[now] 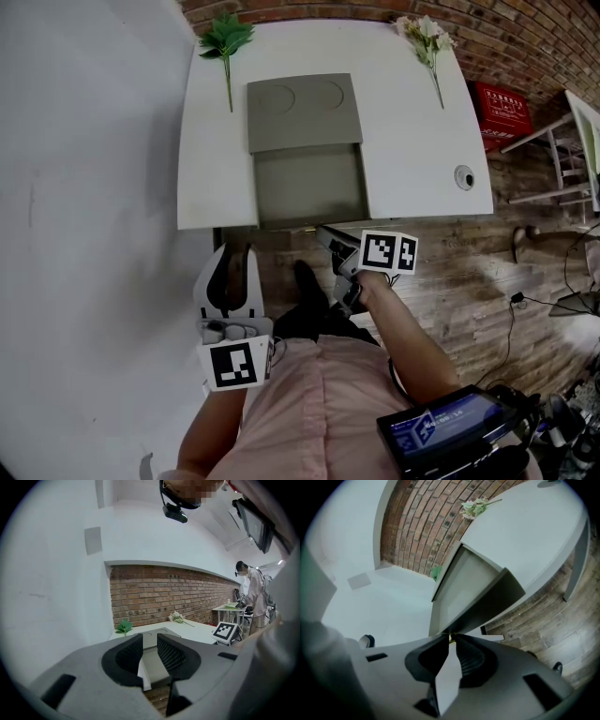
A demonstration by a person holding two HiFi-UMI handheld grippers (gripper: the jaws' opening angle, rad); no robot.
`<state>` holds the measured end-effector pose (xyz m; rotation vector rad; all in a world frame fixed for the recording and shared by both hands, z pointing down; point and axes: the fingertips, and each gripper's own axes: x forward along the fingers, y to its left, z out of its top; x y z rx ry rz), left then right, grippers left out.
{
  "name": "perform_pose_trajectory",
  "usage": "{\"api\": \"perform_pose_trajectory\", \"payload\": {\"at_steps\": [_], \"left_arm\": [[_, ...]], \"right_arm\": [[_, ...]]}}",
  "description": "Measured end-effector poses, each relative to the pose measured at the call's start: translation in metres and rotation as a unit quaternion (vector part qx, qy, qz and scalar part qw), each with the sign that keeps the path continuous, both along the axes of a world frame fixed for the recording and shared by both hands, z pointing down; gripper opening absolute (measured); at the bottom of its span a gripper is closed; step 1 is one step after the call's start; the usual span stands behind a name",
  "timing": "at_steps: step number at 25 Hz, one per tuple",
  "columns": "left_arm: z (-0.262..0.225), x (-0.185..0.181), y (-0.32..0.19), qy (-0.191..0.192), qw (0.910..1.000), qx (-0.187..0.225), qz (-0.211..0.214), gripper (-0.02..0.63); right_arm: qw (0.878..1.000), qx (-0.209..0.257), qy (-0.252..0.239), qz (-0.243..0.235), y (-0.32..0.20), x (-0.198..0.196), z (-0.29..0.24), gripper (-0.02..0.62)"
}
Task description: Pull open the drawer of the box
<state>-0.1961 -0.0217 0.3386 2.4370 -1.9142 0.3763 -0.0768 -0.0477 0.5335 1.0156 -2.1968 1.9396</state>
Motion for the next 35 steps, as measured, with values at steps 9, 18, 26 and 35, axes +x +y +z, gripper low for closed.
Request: {"api": "perform_pose_trajectory", "payload": {"at_steps": [9, 18, 26, 35], "left_arm": [[-0.014, 0.01, 0.01, 0.03, 0.9994, 0.015, -0.004, 0.094], [-0.11, 0.055, 0.003, 0.047, 0.993, 0.103, 0.034, 0.094], [-0.182, 0.087, 0.001, 0.045, 0.9803, 0.185, 0.052, 0.078], [-0.184, 0.093, 0.007, 0.034, 0.98, 0.191, 0.044, 0.054]], "right_arm": [[1.0, 0.008, 0.028, 0.008, 0.025, 0.022, -0.001, 0.123], [0.921, 0.323, 0.217, 0.026, 0.001, 0.075, -0.179, 0.057], [0.802, 0.514, 0.294, 0.081, 0.015, 0.092, -0.31, 0.005], [0.772, 0.543, 0.318, 0.092, 0.03, 0.103, -0.323, 0.005]]}}
